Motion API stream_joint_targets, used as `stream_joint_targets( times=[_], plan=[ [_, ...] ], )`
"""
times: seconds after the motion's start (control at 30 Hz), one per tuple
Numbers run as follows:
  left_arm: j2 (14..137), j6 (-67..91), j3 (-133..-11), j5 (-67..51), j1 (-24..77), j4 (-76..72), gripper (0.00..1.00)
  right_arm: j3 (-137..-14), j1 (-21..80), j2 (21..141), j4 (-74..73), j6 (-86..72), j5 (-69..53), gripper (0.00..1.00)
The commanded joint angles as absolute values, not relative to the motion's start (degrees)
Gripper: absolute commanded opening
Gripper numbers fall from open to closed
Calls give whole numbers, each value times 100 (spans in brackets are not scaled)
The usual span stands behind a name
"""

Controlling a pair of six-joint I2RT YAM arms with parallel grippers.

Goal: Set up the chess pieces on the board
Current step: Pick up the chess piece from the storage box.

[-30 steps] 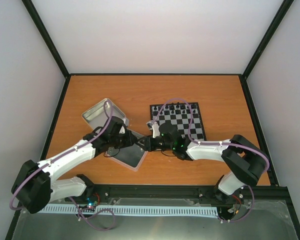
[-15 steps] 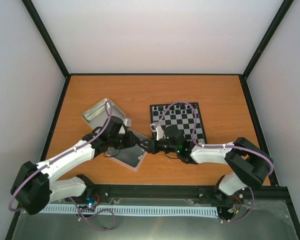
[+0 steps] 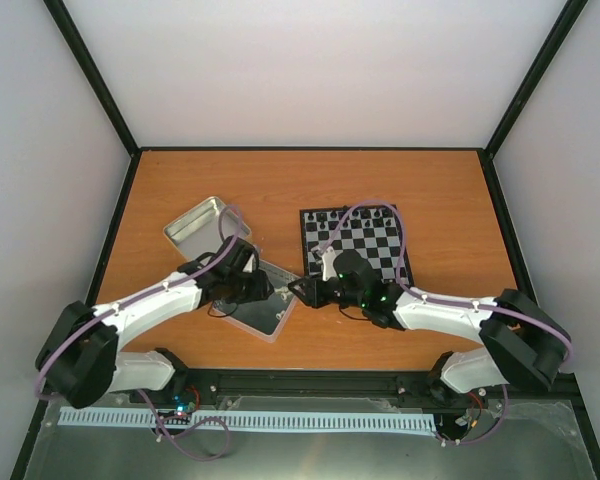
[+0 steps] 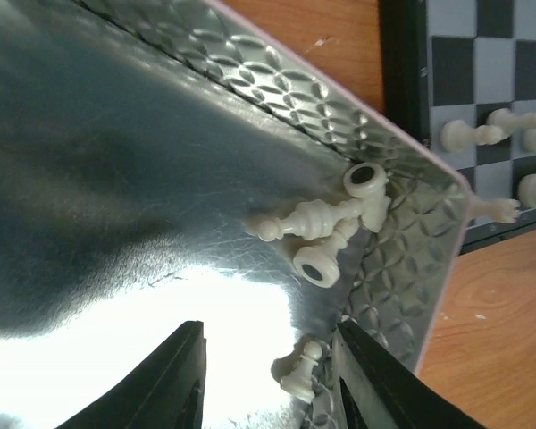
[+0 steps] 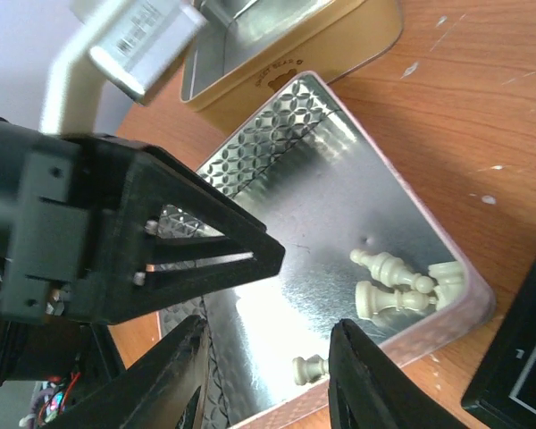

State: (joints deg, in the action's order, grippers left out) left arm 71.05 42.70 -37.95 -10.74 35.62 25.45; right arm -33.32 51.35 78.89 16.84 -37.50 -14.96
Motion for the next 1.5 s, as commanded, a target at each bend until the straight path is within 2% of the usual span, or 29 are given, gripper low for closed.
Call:
stream_joint_targets(
  times=[0.0, 0.13, 0.37, 0.57, 0.7, 0.8, 1.0, 1.03, 1.17, 1.33, 1.47],
  plan=[
    [7664, 3925, -3982, -1255, 3557, 2162, 38, -3452, 5113, 7607, 1162, -3554, -1018, 38],
    [8166, 3385, -4244, -1066, 3593, 2005, 32, -3480, 5106, 7565, 1035, -3555, -930, 38],
    [8587, 2537, -4764, -836, 3642, 2233, 39, -3489, 5115, 7586, 954, -3613, -979, 38],
    [8935, 2240, -4937, -1034, 3742, 2260, 39, -3555, 5113, 7661, 850, -3591, -983, 38],
    [9007, 2409, -5027, -888, 3820, 2538, 39, -3605, 5112, 7705, 789, -3594, -995, 38],
    [8804, 2810, -4904, -569, 3823, 2715, 44, -3593, 5107, 7678, 777, -3610, -975, 38],
    [8445, 3339, -4691, -964, 3823, 2485, 48, -3586, 5110, 7675, 734, -3616, -976, 38],
    [8400, 3467, -4635, -993, 3823, 2443, 46, -3579, 5115, 7669, 723, -3627, -977, 38],
    [8379, 4229, -4455, -803, 3948, 2474, 24, -3550, 5107, 7669, 716, -3647, -972, 37],
    [8622, 4875, -4523, -279, 4294, 2719, 23, -3542, 5110, 7738, 716, -3721, -999, 37],
    [8663, 5055, -4532, -278, 4383, 2630, 28, -3535, 5112, 7751, 693, -3740, -1018, 37]
  ],
)
